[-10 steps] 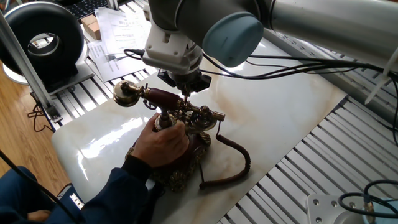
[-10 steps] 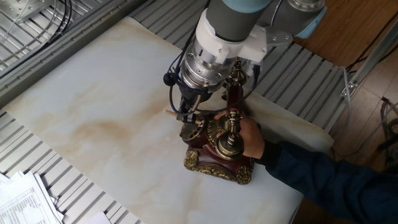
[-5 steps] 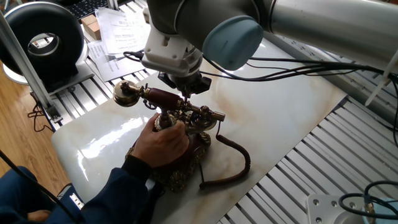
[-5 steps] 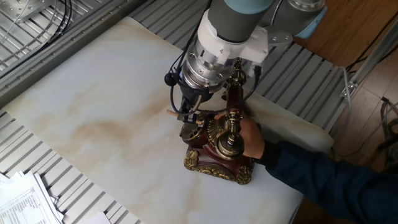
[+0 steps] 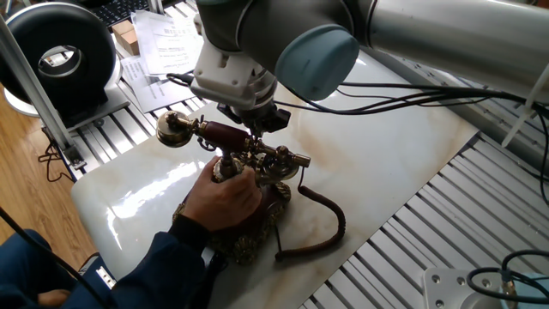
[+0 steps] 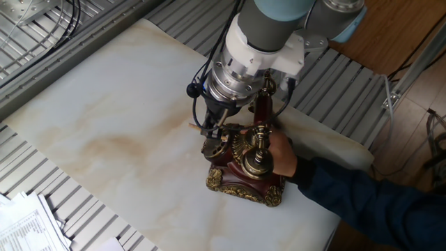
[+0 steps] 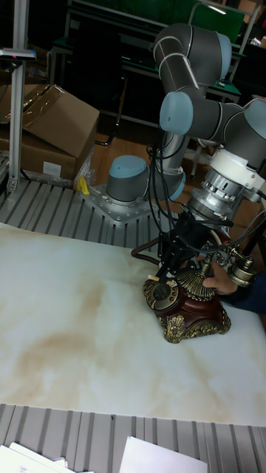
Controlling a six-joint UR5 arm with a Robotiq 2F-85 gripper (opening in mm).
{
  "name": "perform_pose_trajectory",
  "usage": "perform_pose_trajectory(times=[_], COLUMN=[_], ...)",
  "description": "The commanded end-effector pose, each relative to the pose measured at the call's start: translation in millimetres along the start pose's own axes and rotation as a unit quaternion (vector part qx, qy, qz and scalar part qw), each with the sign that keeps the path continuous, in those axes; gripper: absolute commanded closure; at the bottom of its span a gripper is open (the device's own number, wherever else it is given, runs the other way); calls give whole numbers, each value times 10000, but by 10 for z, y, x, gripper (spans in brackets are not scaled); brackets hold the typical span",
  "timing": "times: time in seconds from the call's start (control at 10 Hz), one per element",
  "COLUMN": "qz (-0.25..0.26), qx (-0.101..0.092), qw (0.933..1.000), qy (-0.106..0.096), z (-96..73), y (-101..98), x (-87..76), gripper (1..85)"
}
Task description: Dial a number on an old rotary phone
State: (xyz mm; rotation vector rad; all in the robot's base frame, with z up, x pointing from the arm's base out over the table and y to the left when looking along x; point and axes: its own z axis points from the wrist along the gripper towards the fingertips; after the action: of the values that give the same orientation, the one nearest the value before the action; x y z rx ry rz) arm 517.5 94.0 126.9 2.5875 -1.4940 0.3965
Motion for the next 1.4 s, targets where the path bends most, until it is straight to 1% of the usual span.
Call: perform_pose_trajectory(times=[0.0, 0.2, 0.4, 0.7, 1.1, 1.3], qz=[314, 396, 479, 585, 667, 723], qx=[-99, -127, -144, -158, -210, -254], qw=[9994, 9991, 9987, 9980, 9975, 9971], qy=[-41, -38, -37, -152, -42, -19], z=[-2, -8, -9, -1, -13, -14], y=[35, 15, 21, 39, 43, 56], x=[-40, -78, -81, -101, -53, -43], gripper=[843, 843, 843, 843, 843, 843])
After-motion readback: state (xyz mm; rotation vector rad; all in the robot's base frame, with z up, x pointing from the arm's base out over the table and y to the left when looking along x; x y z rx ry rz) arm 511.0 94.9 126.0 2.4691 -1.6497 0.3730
